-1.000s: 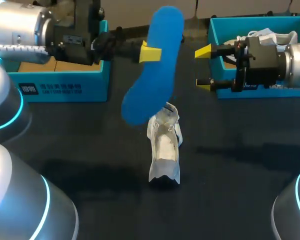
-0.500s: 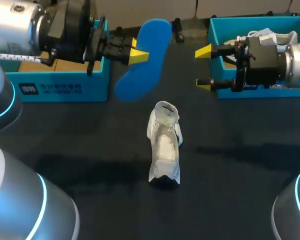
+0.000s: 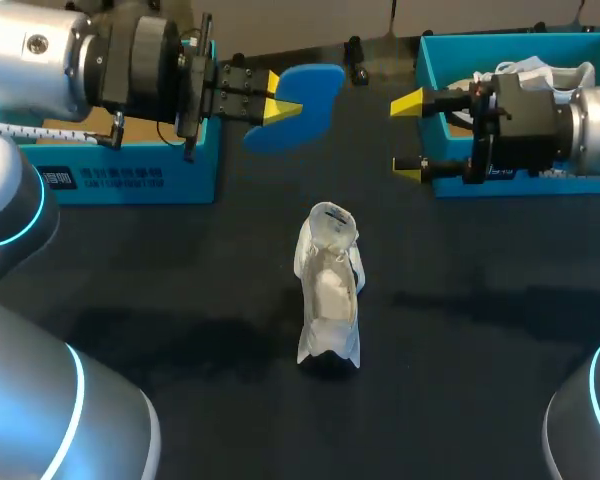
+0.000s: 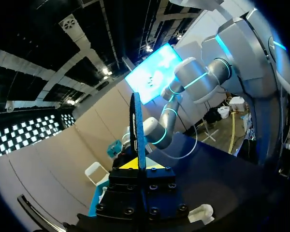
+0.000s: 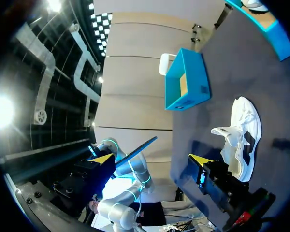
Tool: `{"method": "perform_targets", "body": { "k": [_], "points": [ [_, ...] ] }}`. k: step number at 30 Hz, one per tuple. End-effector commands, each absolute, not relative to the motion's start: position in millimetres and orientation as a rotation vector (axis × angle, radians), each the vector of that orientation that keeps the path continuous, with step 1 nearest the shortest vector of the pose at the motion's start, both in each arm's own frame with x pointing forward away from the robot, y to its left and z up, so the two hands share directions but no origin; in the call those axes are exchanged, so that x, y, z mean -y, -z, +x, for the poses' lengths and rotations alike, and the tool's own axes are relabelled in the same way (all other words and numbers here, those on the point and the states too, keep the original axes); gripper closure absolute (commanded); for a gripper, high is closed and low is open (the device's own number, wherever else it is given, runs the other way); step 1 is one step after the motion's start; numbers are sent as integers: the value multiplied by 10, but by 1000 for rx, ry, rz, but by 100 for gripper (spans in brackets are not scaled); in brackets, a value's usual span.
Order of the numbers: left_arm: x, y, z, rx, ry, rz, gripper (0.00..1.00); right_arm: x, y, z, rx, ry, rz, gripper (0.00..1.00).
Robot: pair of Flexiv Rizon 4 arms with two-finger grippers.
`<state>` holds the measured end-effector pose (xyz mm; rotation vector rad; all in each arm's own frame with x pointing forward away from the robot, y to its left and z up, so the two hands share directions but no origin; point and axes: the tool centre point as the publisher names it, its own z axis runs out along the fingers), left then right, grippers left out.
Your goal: Take the shoe out of the shoebox, open the shoe tongue, remove and reinsert the insole, then place the shoe into the shoebox
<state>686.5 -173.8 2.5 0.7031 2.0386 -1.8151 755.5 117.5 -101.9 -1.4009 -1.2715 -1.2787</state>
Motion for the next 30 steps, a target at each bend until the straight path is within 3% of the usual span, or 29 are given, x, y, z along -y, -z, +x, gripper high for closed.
{"method": "perform_targets", "body": {
  "k": [1, 15, 30],
  "points": [
    [1716, 127, 6859, -1933, 1676, 863, 100, -1195, 1022, 7561, 1272, 1277, -1404, 0],
    [1678, 582, 6951, -1347, 1168, 1369, 100, -1195, 1022, 7561, 1272, 1277, -1404, 0],
    [1731, 926, 7160, -897, 891, 1446, 100, -1259, 1006, 7588, 1283, 1250, -1388, 0]
  ]
}}
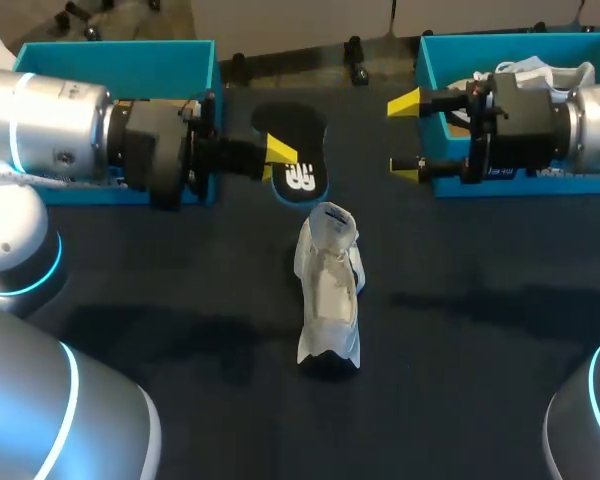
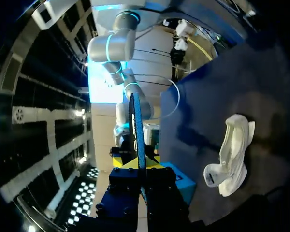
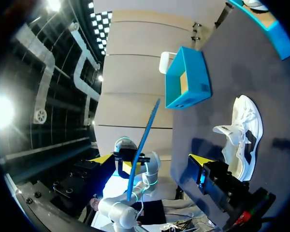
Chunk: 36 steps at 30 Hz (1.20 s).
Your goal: Take the shoe out of the shoebox, open the shoe tongue, remove and reinsert the insole, then place the shoe into the shoebox
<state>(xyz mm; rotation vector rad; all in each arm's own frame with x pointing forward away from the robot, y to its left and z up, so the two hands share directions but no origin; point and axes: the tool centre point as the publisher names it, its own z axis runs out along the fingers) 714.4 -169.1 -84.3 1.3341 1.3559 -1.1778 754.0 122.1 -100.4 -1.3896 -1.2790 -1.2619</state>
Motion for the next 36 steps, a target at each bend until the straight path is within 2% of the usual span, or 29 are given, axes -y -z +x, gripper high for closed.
{"method": "perform_targets", "body": {
  "k": [1, 24, 26, 27, 29, 32, 36],
  "points": [
    [1738, 934, 7169, -870, 887, 1441, 100, -1265, 1006, 7587, 1282, 1246, -1388, 0],
    [1902, 1009, 7235, -927, 1009, 1378, 100, -1429, 951, 7512, 1265, 1233, -1353, 1],
    [1916, 1028, 7237, -933, 1010, 1383, 100, -1450, 952, 7504, 1266, 1233, -1350, 7],
    [1931, 1045, 7242, -944, 1010, 1392, 100, -1462, 955, 7502, 1267, 1228, -1349, 15],
    [1973, 1070, 7235, -944, 1013, 1408, 100, -1488, 960, 7497, 1269, 1215, -1347, 43],
    [2042, 1079, 7203, -957, 1023, 1445, 100, -1503, 975, 7493, 1267, 1207, -1345, 42],
    [2123, 1101, 7182, -968, 1029, 1478, 100, -1542, 968, 7491, 1269, 1198, -1337, 49]
  ]
}}
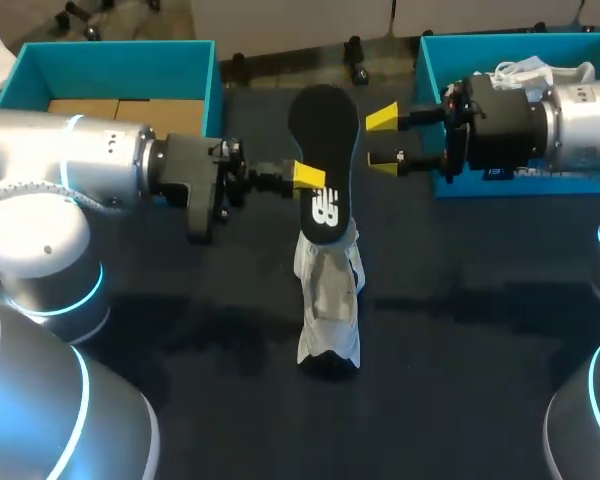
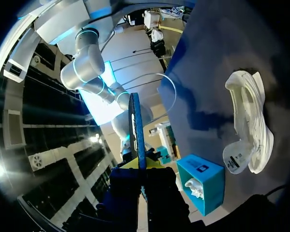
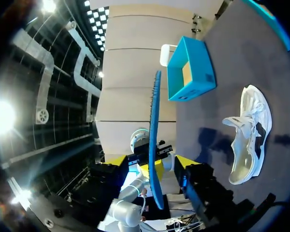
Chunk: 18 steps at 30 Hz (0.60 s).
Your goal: Take the shoe out of the shoebox, open the shoe tongue, remove and reinsert the insole, then place the shoe into the shoebox
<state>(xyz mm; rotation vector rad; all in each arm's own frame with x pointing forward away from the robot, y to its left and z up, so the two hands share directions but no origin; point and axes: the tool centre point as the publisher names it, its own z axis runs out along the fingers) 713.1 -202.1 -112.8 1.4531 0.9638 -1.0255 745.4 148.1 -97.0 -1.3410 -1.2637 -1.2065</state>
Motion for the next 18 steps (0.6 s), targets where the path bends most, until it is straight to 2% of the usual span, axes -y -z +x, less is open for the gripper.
{"method": "perform_targets", "body": {
  "k": [1, 18],
  "points": [
    [2141, 1106, 7180, -963, 1029, 1481, 100, -1546, 968, 7491, 1270, 1197, -1336, 50],
    [2305, 1144, 7139, -980, 1003, 1491, 100, -1621, 967, 7574, 1281, 1192, -1321, 55]
  ]
}}
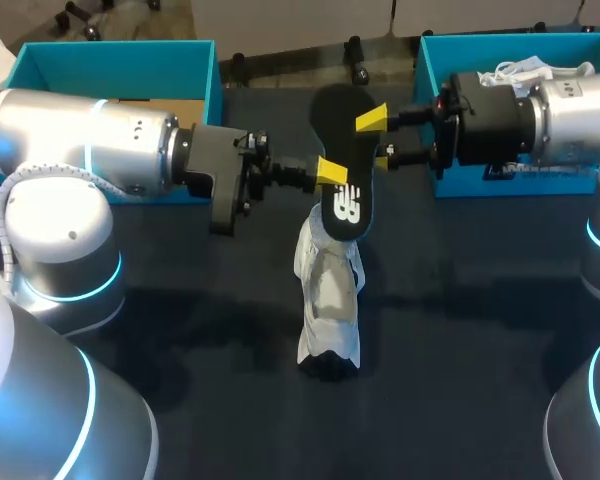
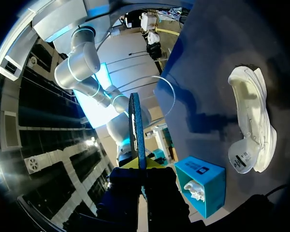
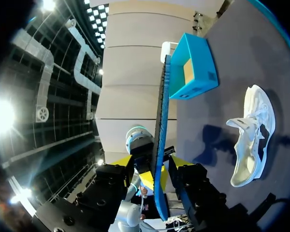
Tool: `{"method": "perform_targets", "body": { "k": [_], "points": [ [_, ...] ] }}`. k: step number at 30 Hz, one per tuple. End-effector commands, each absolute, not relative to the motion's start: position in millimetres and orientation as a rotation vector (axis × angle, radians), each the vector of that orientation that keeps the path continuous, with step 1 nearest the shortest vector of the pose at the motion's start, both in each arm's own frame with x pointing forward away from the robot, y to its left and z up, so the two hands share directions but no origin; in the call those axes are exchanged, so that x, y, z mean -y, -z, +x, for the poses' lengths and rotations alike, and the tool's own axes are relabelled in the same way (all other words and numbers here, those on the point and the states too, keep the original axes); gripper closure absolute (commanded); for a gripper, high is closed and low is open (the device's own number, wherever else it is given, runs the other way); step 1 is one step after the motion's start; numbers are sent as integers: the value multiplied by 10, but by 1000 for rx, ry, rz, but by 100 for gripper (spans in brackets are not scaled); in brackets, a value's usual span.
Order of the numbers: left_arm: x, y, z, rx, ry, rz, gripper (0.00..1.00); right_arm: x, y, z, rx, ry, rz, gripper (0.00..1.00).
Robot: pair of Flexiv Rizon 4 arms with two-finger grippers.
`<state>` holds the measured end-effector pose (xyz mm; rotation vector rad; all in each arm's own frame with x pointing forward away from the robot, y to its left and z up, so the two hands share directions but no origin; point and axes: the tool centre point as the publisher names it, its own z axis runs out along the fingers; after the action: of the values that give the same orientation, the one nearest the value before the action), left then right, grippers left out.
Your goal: Take the shoe out of the shoebox, open the shoe tongue, remove and reinsert the insole, then place the shoe into the shoebox
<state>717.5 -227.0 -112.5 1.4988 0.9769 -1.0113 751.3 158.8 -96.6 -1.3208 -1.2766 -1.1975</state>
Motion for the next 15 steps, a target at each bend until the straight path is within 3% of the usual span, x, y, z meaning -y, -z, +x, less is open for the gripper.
{"method": "perform_targets", "body": {
  "k": [1, 7, 10, 15],
  "points": [
    [2307, 1143, 7136, -980, 1002, 1491, 100, -1622, 966, 7581, 1281, 1192, -1321, 56],
    [2342, 1146, 7150, -983, 996, 1481, 100, -1671, 974, 7615, 1286, 1182, -1302, 62],
    [2354, 1143, 7167, -984, 990, 1477, 100, -1679, 989, 7607, 1282, 1180, -1298, 71],
    [2348, 1139, 7220, -986, 984, 1471, 100, -1685, 1012, 7582, 1273, 1173, -1297, 73]
  ]
}}
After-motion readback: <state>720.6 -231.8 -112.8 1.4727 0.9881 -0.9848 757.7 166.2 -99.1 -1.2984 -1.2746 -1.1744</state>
